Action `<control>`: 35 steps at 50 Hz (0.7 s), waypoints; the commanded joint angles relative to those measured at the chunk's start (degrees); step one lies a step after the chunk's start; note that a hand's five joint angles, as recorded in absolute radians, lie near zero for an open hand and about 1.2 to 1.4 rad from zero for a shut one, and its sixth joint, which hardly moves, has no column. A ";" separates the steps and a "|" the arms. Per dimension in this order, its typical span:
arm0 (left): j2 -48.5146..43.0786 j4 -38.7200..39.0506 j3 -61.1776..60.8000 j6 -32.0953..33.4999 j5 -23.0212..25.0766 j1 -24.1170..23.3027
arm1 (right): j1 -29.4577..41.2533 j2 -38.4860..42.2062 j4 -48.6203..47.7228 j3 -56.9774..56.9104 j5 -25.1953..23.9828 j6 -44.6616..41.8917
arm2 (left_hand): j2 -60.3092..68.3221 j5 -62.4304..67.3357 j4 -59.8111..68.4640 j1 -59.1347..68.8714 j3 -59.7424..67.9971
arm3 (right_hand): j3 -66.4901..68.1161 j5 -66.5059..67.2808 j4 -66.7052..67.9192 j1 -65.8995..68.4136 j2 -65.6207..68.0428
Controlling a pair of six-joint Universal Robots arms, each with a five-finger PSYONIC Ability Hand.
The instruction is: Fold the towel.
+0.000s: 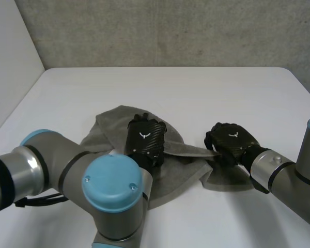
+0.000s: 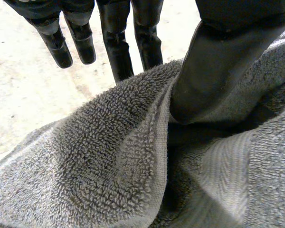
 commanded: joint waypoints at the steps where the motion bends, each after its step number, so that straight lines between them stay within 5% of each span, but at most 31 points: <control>1: 1.03 -0.50 -2.03 0.12 6.50 3.10 | 0.09 -0.03 5.47 -1.13 -2.69 -6.38 | 4.76 4.55 -3.16 4.87 -2.79 | -3.00 4.29 -4.09 5.78 5.97; 7: -0.47 -0.24 0.61 0.29 12.76 7.15 | 0.97 1.72 4.16 -6.82 -7.44 -7.45 | 19.75 19.54 -3.16 19.86 -2.79 | -3.00 4.29 -4.09 5.78 5.97; 12: -5.21 -0.41 13.66 3.97 23.28 12.50 | 3.60 4.88 0.04 -16.92 -6.92 -7.54 | 23.43 23.22 -3.16 23.54 -2.79 | -3.00 4.29 -4.09 5.78 5.97; 16: -4.33 -0.15 20.21 7.32 25.85 14.01 | 4.22 4.19 -5.16 -23.37 -3.67 -7.27 | 23.43 23.22 -3.16 23.54 -2.79 | -3.00 4.29 -4.09 5.78 5.97; 20: 2.76 3.17 24.77 11.71 27.08 15.15 | 4.75 -2.99 -18.30 -25.49 1.51 -5.87 | 23.43 23.22 -3.16 23.54 -2.79 | -3.00 4.29 -4.09 5.78 5.97; 25: 12.86 12.74 20.84 14.35 31.63 15.50 | 4.75 -9.15 -29.57 -21.37 1.35 -2.71 | 23.43 23.22 -3.16 23.54 -2.79 | -3.00 4.29 -4.09 5.78 5.97; 31: 17.64 15.77 11.97 14.88 44.81 19.53 | 4.75 -9.97 -23.30 -18.19 -0.67 -3.23 | 23.43 23.22 -3.16 23.54 -2.79 | -3.00 4.29 -4.09 5.78 5.97; 35: 16.32 13.12 7.29 15.32 48.79 21.48 | 4.75 -7.94 -17.73 -16.43 -2.96 -6.22 | 23.43 23.22 -3.16 23.54 -2.79 | -3.00 4.29 -4.09 5.78 5.97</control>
